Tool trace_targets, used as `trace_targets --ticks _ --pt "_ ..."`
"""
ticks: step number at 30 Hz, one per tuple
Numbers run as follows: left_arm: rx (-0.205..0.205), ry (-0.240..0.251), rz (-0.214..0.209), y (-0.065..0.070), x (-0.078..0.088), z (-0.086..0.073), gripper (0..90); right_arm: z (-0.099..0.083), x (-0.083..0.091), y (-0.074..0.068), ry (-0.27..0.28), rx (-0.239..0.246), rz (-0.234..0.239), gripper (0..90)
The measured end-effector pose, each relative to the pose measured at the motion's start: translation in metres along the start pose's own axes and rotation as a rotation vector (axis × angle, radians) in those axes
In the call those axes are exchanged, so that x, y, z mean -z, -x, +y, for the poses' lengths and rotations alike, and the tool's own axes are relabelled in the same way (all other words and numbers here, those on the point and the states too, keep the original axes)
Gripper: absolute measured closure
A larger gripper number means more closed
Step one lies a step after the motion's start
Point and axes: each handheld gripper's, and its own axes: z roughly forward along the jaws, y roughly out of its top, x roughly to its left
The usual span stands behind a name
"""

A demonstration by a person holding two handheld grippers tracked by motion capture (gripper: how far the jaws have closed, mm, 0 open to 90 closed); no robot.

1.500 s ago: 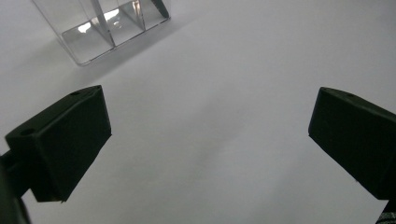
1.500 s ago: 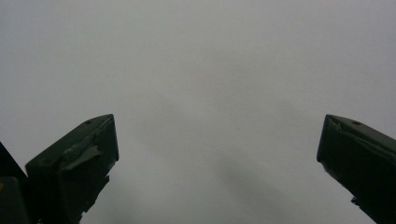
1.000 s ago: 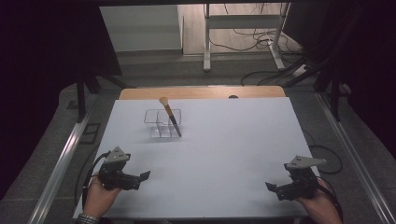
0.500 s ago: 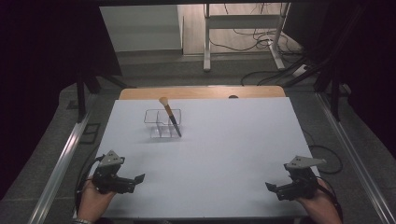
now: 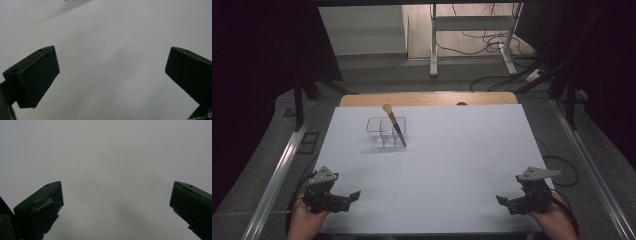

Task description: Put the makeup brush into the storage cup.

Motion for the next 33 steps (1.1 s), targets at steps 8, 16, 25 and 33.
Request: trace_targets --ticks 8,16,25,33 --pt "0.017 -0.004 0.010 -0.005 0.005 -0.008 0.0 0.000 -0.001 0.000 -0.001 -0.003 0.001 0.0" --pt "0.032 0.006 0.025 -0.008 0.011 -0.014 0.0 -0.001 -0.002 -0.001 -0.009 -0.003 0.003 0.0" --pt "0.049 -0.038 0.056 -0.014 0.013 -0.025 0.0 0.000 -0.002 -0.001 -0.007 -0.002 0.003 0.0" --pt "0.078 -0.084 0.074 -0.019 0.014 -0.037 0.0 0.000 -0.002 -0.002 -0.010 -0.002 0.003 0.0"
